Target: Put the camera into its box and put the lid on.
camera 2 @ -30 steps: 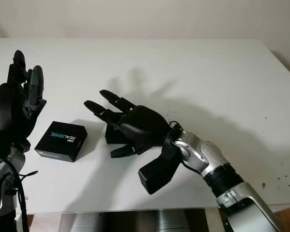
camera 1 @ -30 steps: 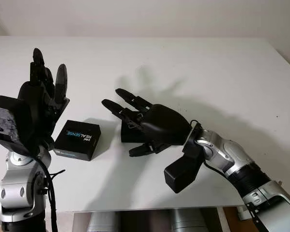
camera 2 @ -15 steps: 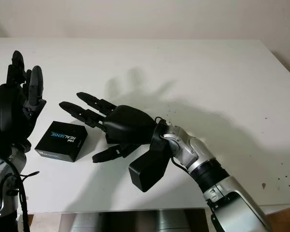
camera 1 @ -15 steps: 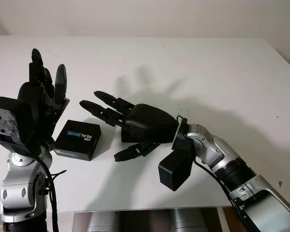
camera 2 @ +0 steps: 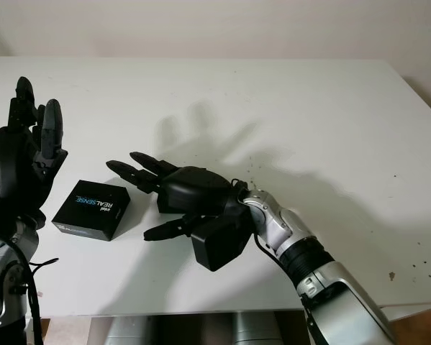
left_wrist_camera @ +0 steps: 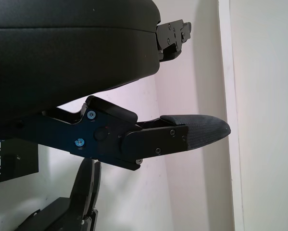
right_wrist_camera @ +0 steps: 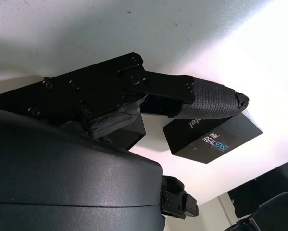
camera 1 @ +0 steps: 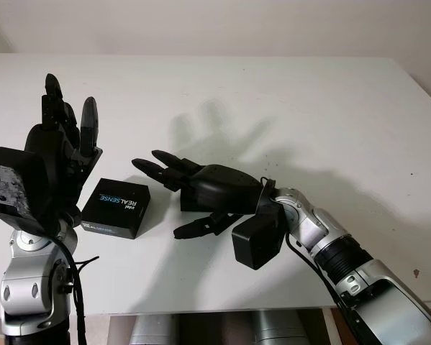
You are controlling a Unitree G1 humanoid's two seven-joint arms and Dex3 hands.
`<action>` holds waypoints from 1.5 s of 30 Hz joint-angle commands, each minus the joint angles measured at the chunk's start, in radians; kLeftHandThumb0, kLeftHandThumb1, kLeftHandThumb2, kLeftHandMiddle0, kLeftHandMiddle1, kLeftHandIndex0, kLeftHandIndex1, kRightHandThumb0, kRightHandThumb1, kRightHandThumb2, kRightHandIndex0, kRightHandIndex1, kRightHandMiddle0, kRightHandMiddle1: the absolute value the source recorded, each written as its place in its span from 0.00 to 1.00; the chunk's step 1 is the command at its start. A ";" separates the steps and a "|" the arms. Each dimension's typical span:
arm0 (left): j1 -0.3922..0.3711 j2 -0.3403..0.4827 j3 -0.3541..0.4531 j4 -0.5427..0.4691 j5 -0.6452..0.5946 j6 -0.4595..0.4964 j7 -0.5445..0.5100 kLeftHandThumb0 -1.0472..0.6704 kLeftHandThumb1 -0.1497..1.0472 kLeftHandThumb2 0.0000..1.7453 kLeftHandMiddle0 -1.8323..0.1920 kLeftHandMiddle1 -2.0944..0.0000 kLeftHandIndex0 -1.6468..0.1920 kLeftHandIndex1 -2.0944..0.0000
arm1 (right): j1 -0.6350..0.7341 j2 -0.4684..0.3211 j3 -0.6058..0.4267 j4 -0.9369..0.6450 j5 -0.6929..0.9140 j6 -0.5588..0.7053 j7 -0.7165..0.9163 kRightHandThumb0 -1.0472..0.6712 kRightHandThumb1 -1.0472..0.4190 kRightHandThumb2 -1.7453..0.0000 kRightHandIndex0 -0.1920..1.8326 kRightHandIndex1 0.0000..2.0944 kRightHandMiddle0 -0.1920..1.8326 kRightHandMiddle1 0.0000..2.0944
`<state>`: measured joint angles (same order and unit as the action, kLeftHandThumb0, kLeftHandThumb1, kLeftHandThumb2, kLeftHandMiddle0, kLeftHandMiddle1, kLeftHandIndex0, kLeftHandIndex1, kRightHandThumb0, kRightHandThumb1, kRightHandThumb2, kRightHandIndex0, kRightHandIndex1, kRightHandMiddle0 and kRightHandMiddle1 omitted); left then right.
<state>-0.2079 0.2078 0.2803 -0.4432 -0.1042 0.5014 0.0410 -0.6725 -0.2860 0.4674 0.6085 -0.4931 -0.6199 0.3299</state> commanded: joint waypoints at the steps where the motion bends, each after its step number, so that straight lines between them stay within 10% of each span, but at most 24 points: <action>1: 0.009 -0.001 0.006 -0.023 -0.005 0.003 0.000 0.20 1.00 0.30 1.00 1.00 1.00 1.00 | 0.040 -0.002 -0.018 0.032 0.040 0.034 0.027 0.09 0.00 0.66 0.00 0.00 0.00 0.02; 16: 0.002 -0.001 0.004 -0.011 -0.006 -0.002 -0.004 0.20 1.00 0.30 1.00 1.00 1.00 1.00 | 0.159 0.086 -0.155 -0.021 0.420 0.461 0.363 0.07 0.00 0.65 0.00 0.00 0.00 0.00; 33: -0.007 0.008 0.037 -0.014 -0.029 -0.047 -0.017 0.22 1.00 0.29 0.98 0.98 0.99 0.99 | 0.179 0.095 -0.377 -0.364 0.717 0.760 0.389 0.10 0.00 0.69 0.00 0.00 0.00 0.01; 45: -0.008 0.255 0.062 0.032 0.080 -0.158 -0.139 0.30 1.00 0.19 0.74 0.87 0.77 0.84 | 0.031 0.026 -0.577 -0.332 0.826 0.787 0.292 0.11 0.00 0.66 0.00 0.00 0.00 0.00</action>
<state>-0.2131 0.4123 0.3424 -0.4131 -0.0389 0.3499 -0.0763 -0.6256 -0.2407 -0.0968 0.2621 0.3324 0.1715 0.6266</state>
